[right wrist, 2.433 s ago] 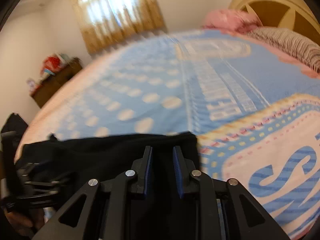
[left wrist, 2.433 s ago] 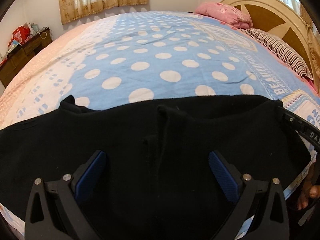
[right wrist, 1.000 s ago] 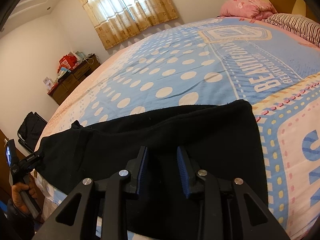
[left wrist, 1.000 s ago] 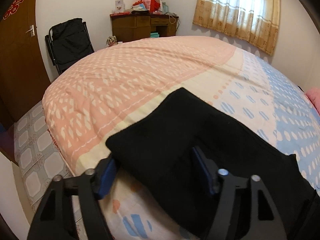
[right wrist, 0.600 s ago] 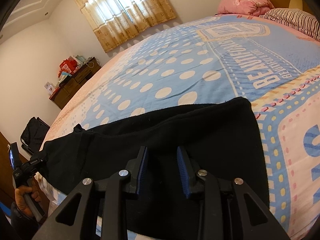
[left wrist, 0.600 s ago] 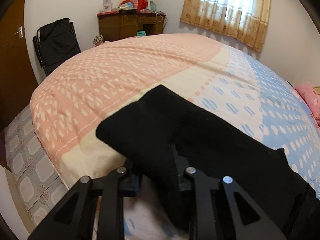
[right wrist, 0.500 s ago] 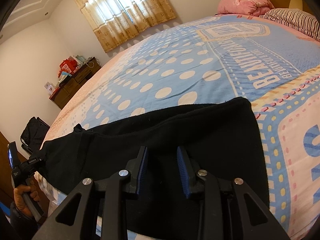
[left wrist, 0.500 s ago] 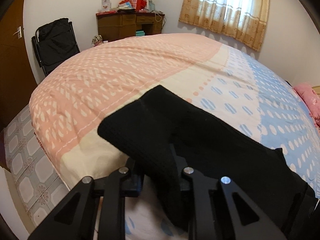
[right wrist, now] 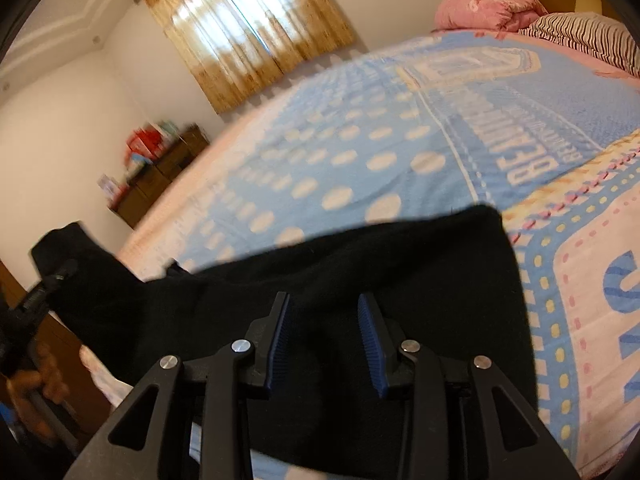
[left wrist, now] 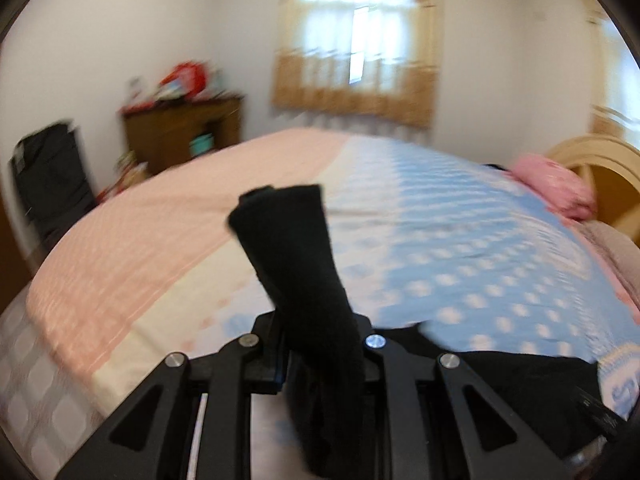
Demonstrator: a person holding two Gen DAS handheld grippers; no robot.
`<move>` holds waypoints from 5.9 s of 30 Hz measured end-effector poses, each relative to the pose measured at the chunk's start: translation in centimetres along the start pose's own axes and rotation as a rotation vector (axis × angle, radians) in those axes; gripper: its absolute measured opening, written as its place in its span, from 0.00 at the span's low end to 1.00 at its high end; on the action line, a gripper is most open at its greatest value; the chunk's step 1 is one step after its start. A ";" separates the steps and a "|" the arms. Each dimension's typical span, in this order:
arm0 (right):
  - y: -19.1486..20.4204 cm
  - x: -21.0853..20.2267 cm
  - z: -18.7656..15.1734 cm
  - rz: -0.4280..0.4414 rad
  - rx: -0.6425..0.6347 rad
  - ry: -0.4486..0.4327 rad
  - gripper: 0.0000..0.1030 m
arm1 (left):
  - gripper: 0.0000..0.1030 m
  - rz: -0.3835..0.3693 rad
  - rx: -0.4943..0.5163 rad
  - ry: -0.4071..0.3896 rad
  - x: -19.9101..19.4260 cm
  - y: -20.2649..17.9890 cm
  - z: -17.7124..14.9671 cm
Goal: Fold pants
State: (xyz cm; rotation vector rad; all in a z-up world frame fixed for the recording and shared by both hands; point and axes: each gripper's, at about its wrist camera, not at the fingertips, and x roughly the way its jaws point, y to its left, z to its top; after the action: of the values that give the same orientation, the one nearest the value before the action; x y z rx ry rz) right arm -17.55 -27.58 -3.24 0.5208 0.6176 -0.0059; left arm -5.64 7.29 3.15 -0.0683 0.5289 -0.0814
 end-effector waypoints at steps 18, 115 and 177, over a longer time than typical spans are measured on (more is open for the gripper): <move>-3.3 -5.2 0.4 -0.040 0.061 -0.063 0.36 | 0.19 -0.493 0.366 0.084 -1.2 -19.0 -5.6; 0.1 -0.6 3.7 -0.233 -0.204 -0.018 0.34 | 0.96 -0.202 0.318 0.226 2.9 -12.1 -5.3; -5.7 -3.9 -1.7 -0.223 0.023 -0.033 0.69 | 1.00 -0.328 0.103 0.461 6.5 -12.9 -8.3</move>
State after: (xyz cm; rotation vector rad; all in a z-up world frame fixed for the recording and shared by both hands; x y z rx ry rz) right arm -22.55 -32.31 -4.89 0.4709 0.6417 -0.2321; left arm -5.07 -6.53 -6.17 -0.0346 0.9700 -0.4520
